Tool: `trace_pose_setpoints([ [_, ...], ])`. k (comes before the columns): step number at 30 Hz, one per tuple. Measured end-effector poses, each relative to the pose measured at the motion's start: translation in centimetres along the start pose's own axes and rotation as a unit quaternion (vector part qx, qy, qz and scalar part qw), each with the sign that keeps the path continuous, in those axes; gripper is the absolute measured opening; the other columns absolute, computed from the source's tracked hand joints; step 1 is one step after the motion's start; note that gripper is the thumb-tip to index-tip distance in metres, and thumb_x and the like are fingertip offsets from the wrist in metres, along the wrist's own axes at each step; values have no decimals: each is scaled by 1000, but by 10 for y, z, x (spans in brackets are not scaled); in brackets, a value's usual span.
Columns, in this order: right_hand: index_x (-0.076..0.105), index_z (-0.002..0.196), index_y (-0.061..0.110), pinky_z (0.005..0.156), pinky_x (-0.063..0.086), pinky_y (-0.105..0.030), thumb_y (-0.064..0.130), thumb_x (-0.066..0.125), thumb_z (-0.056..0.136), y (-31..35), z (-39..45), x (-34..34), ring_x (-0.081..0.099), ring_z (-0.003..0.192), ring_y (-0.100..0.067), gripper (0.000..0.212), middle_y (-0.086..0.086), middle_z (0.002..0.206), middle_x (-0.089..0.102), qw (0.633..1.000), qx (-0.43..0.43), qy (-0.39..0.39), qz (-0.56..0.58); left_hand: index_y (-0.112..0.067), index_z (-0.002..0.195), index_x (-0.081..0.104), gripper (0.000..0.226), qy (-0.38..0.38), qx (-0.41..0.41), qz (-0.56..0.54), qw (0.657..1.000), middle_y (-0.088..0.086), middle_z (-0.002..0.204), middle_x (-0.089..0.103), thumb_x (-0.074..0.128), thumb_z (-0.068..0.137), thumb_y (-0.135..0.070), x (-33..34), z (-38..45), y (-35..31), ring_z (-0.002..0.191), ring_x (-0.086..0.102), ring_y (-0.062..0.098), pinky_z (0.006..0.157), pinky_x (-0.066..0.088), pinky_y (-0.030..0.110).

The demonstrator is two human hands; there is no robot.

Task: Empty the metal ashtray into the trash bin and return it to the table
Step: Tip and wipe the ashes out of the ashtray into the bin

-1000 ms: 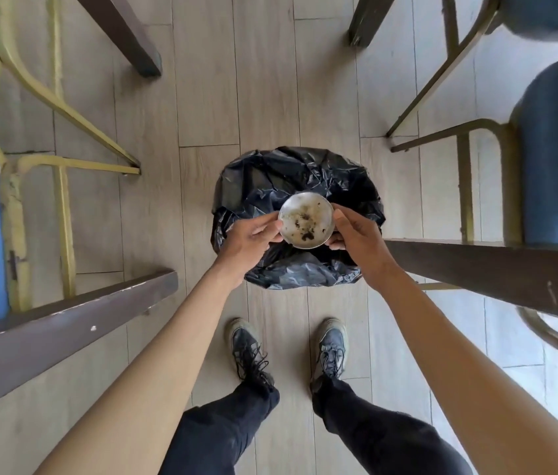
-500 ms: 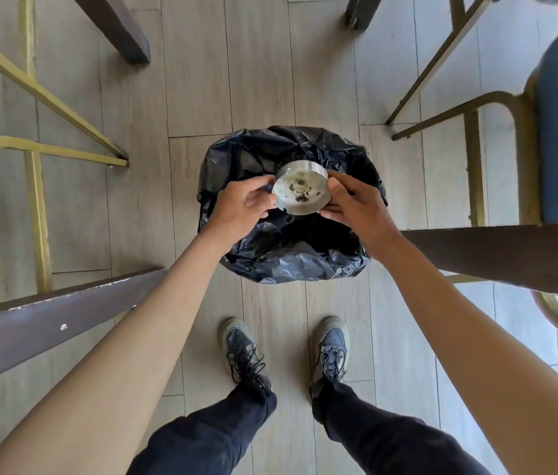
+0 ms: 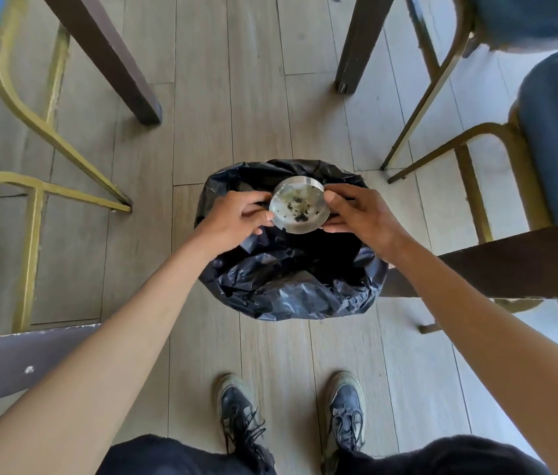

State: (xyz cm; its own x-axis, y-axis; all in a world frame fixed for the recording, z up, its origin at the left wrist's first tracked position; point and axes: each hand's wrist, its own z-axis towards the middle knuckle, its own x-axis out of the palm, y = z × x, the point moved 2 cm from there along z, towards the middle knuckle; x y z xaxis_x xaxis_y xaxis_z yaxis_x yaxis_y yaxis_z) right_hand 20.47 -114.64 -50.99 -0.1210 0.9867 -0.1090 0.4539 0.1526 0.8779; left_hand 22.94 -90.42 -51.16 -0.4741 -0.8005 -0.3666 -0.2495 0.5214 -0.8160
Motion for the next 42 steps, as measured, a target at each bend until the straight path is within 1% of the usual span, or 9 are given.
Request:
trace_pose_setpoints([
  [8, 66, 131, 11, 87, 64, -34, 18, 65, 100, -7, 0, -4, 78, 102, -28, 32, -12, 110, 80, 996, -40, 41, 69, -14, 136, 63, 41, -2, 82, 35, 996, -1, 115, 75, 68, 95, -8, -8, 3, 4, 96, 77, 12, 87, 62, 30],
  [11, 69, 125, 15, 87, 64, -34, 16, 65, 99, -7, 2, -3, 79, 98, -23, 26, -8, 110, 78, 995, -80, 41, 42, -15, 136, 62, 42, -19, 117, 70, 990, -2, 111, 75, 69, 95, -9, -7, 6, 4, 87, 77, 7, 85, 61, 22],
  [15, 66, 133, 12, 87, 64, -34, 20, 64, 100, -8, 7, -7, 78, 103, -23, 34, -8, 122, 74, 992, -117, 38, -16, -16, 130, 64, 37, -15, 160, 118, 980, -7, 98, 76, 70, 94, -11, -7, 7, 7, 78, 76, -1, 74, 56, 10],
  [21, 68, 127, 15, 88, 64, -33, 21, 63, 100, -25, 3, 3, 77, 105, -26, 28, -14, 123, 74, 987, -151, 54, -16, -18, 135, 62, 38, -13, 201, 172, 964, -3, 108, 78, 67, 97, -16, -9, 2, 20, 87, 77, 4, 89, 60, 26],
  [25, 67, 126, 16, 88, 64, -30, 20, 61, 101, -28, -4, 9, 78, 103, -24, 26, -16, 124, 72, 983, -175, 57, -23, -15, 134, 59, 35, -20, 228, 192, 954, -8, 105, 76, 63, 99, -12, -10, -7, 20, 85, 73, -7, 81, 54, 7],
  [28, 64, 129, 14, 90, 63, -31, 19, 59, 103, -25, -8, 9, 77, 106, -24, 28, -14, 127, 70, 979, -192, 52, -46, -14, 136, 57, 36, -30, 235, 203, 950, -5, 109, 76, 62, 100, -12, -6, -10, 22, 87, 73, -7, 79, 52, 5],
  [33, 60, 133, 9, 97, 61, -35, 17, 57, 105, -20, -17, 10, 74, 112, -24, 30, -18, 128, 69, 965, -248, 50, -68, -14, 141, 53, 43, -76, 266, 223, 935, -9, 118, 70, 62, 99, -15, -5, -21, 18, 95, 75, 3, 88, 53, 12],
  [37, 56, 137, 8, 100, 59, -34, 16, 56, 105, -31, -20, 13, 72, 117, -22, 32, -15, 129, 70, 960, -260, 52, -85, -7, 136, 53, 37, -89, 299, 308, 899, -1, 108, 77, 61, 101, -16, 3, -28, 20, 95, 73, 9, 94, 56, 29],
  [42, 57, 135, 9, 102, 58, -34, 16, 56, 105, -38, -23, 13, 71, 117, -20, 30, -12, 129, 69, 954, -276, 48, -104, -8, 135, 50, 37, -109, 318, 375, 864, 5, 92, 76, 59, 101, -20, 4, -29, 24, 77, 70, 20, 77, 58, 38],
])
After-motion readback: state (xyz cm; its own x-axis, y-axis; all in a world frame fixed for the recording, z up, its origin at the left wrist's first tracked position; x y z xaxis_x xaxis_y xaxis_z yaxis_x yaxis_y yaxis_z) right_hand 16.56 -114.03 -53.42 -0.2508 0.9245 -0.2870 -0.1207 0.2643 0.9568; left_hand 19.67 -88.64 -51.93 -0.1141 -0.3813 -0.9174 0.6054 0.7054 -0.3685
